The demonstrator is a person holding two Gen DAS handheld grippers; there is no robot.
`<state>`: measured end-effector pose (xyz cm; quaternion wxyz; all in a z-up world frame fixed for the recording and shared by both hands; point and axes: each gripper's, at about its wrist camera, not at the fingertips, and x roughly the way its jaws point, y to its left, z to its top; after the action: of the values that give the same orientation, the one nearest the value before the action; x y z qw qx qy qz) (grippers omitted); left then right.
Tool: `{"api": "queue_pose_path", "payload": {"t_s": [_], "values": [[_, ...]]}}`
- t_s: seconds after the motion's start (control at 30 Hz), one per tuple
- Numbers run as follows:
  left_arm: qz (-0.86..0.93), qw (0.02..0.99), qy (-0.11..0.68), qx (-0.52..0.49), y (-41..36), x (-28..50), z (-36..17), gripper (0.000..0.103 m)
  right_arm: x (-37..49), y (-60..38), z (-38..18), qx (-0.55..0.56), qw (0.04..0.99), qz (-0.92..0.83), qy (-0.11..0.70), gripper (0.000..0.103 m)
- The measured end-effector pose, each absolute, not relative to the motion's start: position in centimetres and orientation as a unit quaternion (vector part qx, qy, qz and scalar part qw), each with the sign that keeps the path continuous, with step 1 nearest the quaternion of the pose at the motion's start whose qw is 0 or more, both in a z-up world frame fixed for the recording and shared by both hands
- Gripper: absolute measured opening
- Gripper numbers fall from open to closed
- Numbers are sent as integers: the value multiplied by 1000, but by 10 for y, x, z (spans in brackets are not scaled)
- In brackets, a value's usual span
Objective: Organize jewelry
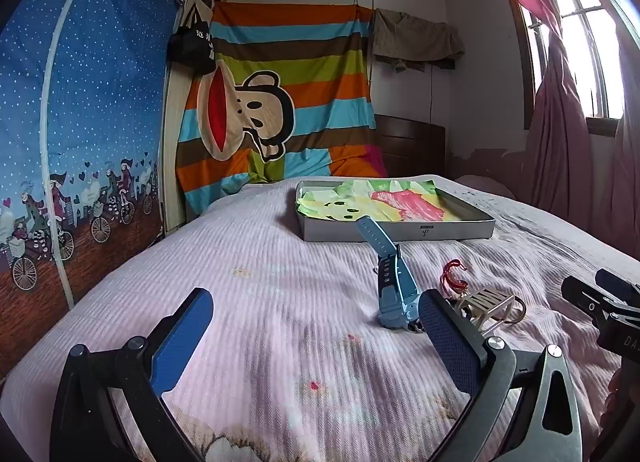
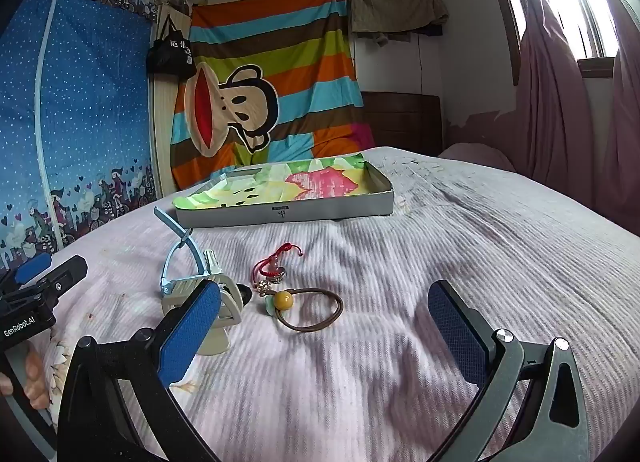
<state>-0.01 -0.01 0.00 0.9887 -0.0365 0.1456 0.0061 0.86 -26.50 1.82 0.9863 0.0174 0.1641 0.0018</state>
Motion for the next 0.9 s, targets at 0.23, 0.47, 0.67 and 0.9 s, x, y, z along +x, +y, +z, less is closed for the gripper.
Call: {"api": "queue_pose_path", "payload": {"t_s": [0.23, 0.47, 0.67, 0.9], "values": [[6, 989, 146, -38, 0, 0, 0, 103, 8, -264, 18, 17, 986, 2, 165, 102], [5, 988, 146, -39, 0, 0, 0, 103, 9, -265, 18, 19, 986, 2, 166, 102], [5, 988, 146, -39, 0, 0, 0, 103, 9, -265, 18, 19, 986, 2, 166, 102], [5, 988, 146, -40, 0, 0, 0, 103, 9, -265, 18, 19, 986, 2, 166, 102]]}}
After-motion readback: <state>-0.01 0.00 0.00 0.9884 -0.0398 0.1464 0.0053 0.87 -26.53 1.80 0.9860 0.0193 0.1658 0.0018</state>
